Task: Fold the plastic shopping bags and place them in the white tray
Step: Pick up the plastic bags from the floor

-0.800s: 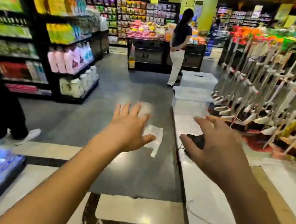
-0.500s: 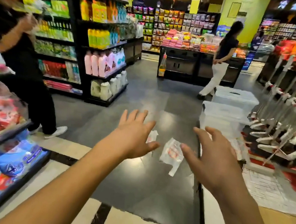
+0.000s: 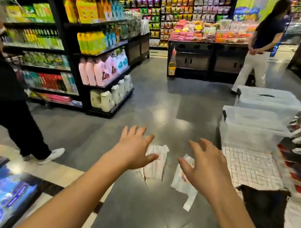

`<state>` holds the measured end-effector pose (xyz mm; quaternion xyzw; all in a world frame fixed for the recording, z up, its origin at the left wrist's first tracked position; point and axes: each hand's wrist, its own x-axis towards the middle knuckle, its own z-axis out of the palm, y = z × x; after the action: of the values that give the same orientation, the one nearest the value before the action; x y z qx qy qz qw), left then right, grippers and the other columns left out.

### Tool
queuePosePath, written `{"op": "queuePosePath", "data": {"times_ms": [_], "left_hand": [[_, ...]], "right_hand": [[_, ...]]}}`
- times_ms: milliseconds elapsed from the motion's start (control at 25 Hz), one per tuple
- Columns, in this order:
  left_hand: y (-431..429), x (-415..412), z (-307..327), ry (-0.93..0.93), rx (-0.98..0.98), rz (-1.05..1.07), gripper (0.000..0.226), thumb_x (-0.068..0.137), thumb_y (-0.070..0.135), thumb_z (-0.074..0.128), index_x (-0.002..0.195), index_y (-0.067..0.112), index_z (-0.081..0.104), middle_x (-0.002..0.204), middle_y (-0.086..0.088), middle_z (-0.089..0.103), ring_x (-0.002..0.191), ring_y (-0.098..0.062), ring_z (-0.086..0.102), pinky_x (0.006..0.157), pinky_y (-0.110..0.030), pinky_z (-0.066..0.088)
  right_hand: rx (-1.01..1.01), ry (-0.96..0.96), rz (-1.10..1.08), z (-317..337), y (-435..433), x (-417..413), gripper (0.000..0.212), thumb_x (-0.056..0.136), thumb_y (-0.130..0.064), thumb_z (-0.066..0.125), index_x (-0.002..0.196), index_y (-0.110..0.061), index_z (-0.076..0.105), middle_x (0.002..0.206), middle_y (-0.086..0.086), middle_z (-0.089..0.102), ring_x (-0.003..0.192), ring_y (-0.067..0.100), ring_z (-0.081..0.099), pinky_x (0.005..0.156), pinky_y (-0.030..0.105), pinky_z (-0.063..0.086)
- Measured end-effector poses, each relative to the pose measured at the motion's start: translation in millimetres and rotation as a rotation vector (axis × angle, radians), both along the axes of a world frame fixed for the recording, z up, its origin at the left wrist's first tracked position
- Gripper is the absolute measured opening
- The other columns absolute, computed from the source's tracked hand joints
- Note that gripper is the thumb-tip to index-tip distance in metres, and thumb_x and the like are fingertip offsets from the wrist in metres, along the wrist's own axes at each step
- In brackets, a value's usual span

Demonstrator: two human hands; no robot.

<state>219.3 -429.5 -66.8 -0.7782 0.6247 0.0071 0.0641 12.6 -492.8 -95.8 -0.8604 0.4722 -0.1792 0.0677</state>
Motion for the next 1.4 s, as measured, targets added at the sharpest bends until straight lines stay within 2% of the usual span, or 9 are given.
{"op": "queuePosePath", "data": {"times_ms": [120,280,440,600,760,880,1040,1200,1400], "left_hand": [[-87,35,-11,0.034,0.019,-0.002,0.072,0.096,0.065,0.042,0.155,0.028,0.026,0.165,-0.012,0.007,0.151,-0.036,0.003,0.122,-0.054,0.003],[-195,97,-48,0.067,0.079,-0.014,0.073,0.096,0.065,0.041,0.156,0.028,0.024,0.166,-0.012,0.005,0.152,-0.036,0.001,0.122,-0.054,0.002],[-310,167,-99,0.110,0.113,-0.084,0.070,0.096,0.065,0.042,0.154,0.028,0.027,0.166,-0.010,0.005,0.152,-0.035,0.001,0.122,-0.052,0.001],[-431,228,-142,0.145,0.220,-0.139,0.067,0.097,0.062,0.042,0.152,0.026,0.031,0.165,-0.012,0.007,0.151,-0.036,0.001,0.122,-0.052,0.001],[-507,254,-177,0.219,0.235,-0.174,0.066,0.099,0.057,0.042,0.154,0.024,0.028,0.167,-0.011,-0.001,0.152,-0.037,-0.003,0.122,-0.053,0.000],[-555,270,-226,0.259,0.221,-0.142,0.064,0.100,0.058,0.039,0.154,0.027,0.027,0.167,-0.008,0.001,0.152,-0.033,-0.001,0.122,-0.052,0.001],[-598,285,-325,0.244,0.297,-0.092,0.062,0.099,0.061,0.038,0.152,0.029,0.030,0.166,-0.006,0.009,0.152,-0.031,0.004,0.122,-0.050,0.000],[-628,300,-487,0.260,0.366,0.021,0.064,0.099,0.057,0.040,0.154,0.031,0.024,0.167,-0.007,0.003,0.152,-0.033,0.001,0.122,-0.052,-0.001],[-623,300,-680,0.233,0.423,0.036,0.066,0.098,0.055,0.041,0.156,0.030,0.020,0.166,-0.012,0.000,0.151,-0.036,0.003,0.122,-0.052,0.004]], "right_hand": [[0.031,0.012,-0.012,-16,-84,35,0.059,0.088,-0.054,0.062,0.135,-0.019,0.057,0.144,0.015,0.048,0.135,0.032,0.044,0.108,0.048,0.036],[0.086,0.016,-0.049,-44,-186,85,0.061,0.091,-0.057,0.053,0.142,-0.023,0.050,0.149,0.011,0.043,0.140,0.028,0.038,0.113,0.046,0.031],[0.128,0.046,-0.133,-92,-285,145,0.060,0.092,-0.054,0.055,0.144,-0.024,0.046,0.153,0.009,0.038,0.142,0.026,0.034,0.116,0.046,0.027],[0.279,0.037,-0.199,-137,-383,218,0.060,0.092,-0.050,0.059,0.143,-0.022,0.048,0.153,0.011,0.038,0.141,0.028,0.035,0.116,0.044,0.027],[0.339,0.058,-0.242,-170,-456,253,0.058,0.091,-0.049,0.059,0.142,-0.022,0.051,0.152,0.011,0.039,0.141,0.028,0.036,0.117,0.045,0.027],[0.334,0.057,-0.230,-208,-519,273,0.054,0.090,-0.046,0.062,0.137,-0.020,0.055,0.148,0.012,0.044,0.137,0.030,0.041,0.113,0.047,0.031],[0.430,0.027,-0.221,-306,-575,289,0.051,0.091,-0.042,0.060,0.137,-0.021,0.053,0.147,0.009,0.043,0.135,0.030,0.042,0.109,0.044,0.035],[0.474,-0.028,-0.222,-477,-607,303,0.051,0.088,-0.035,0.069,0.132,-0.013,0.059,0.140,0.016,0.051,0.128,0.039,0.051,0.105,0.050,0.042],[0.529,0.078,-0.233,-671,-596,304,0.048,0.089,-0.038,0.065,0.129,-0.012,0.061,0.141,0.021,0.049,0.124,0.043,0.051,0.101,0.050,0.043]]}}
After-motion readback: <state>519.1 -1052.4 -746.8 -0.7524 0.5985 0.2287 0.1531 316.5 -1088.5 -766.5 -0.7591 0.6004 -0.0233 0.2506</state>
